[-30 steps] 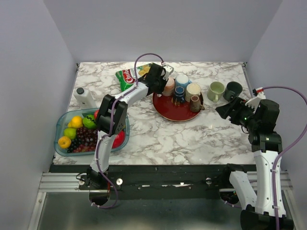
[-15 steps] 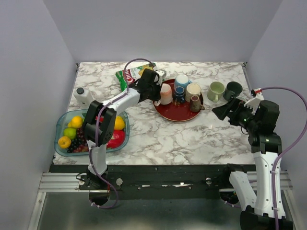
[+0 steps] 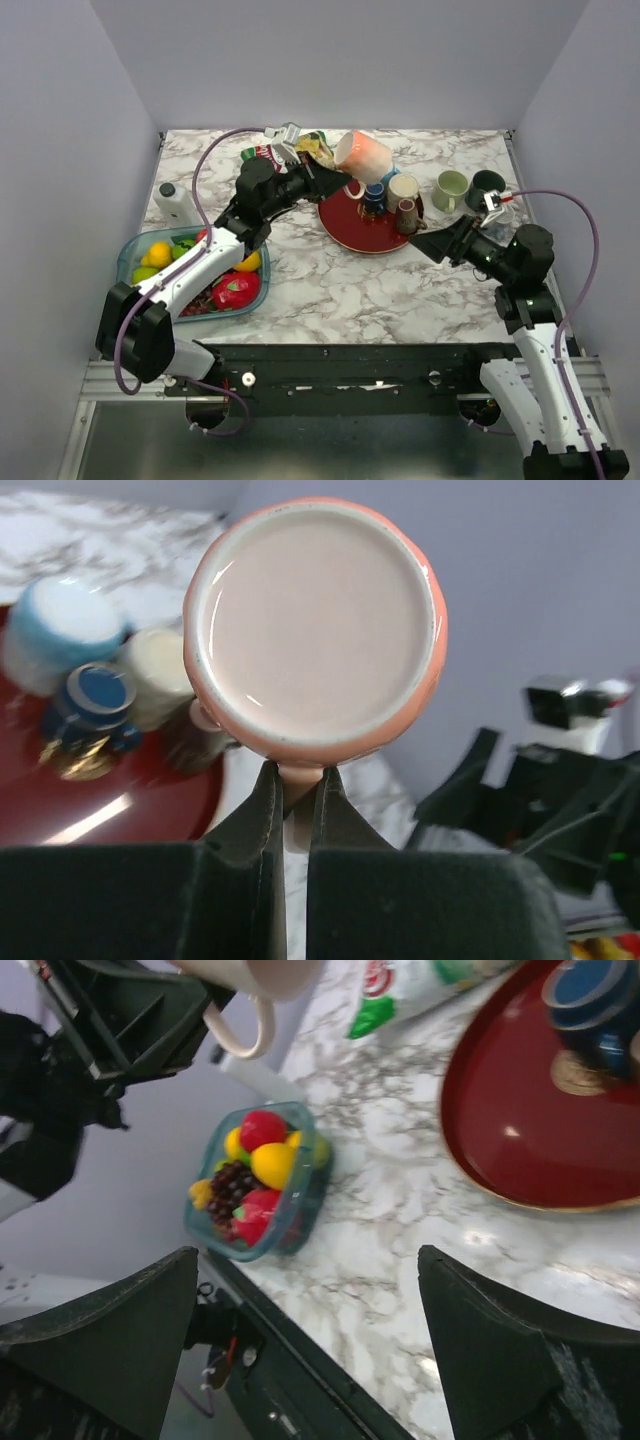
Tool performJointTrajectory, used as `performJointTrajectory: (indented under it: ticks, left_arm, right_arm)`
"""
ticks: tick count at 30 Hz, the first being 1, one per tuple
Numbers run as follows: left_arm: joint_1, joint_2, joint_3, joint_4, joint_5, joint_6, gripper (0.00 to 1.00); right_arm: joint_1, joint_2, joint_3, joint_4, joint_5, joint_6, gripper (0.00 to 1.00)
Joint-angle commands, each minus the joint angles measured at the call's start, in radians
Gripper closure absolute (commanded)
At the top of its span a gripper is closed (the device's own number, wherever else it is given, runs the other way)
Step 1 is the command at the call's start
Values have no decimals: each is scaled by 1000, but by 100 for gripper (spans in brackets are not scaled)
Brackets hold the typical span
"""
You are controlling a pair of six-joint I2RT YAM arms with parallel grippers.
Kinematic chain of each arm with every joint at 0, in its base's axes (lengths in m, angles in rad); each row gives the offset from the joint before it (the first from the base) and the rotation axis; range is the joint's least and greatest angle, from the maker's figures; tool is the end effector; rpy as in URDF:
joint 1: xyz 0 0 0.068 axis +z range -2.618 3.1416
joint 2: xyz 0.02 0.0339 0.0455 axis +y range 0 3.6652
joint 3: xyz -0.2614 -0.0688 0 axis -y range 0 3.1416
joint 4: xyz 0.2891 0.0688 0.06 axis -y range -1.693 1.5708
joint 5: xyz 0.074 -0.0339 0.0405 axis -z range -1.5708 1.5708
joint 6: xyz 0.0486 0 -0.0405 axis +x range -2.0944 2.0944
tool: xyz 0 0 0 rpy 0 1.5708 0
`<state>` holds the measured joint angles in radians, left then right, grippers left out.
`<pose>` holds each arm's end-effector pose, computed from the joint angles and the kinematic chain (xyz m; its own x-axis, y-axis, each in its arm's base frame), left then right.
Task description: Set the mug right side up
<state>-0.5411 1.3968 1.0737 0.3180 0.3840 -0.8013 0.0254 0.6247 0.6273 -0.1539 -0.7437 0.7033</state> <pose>0.3223 -0.2149 0.3354 -0.5767 -0.4304 -0.6944 0.5526 0.4206 -0.7196 0.2045 0.0381 0.3106 -0.5597 0.4619 -0.6880 -0.4271 0.5507 0.7172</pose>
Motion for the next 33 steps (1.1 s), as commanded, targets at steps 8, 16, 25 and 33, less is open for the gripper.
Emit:
performJointTrajectory:
  ticks: [8,16,25,33]
  left_arm:
    - [-146,-87,-213,829,-132,-593,100]
    - [-217,-117,-276,922,-234,-613,100]
    - [-229,-114,-301,941,-249,-621,100]
    - [-241,-117,-296,900,-258,-564,100]
  right_arm:
    - [402,185,101,494,227,122,0]
    - [438,234,88,671,332,203,7]
    - [444,240,63,758,379,251,19]
    - [465,306,103,755,351,280,33]
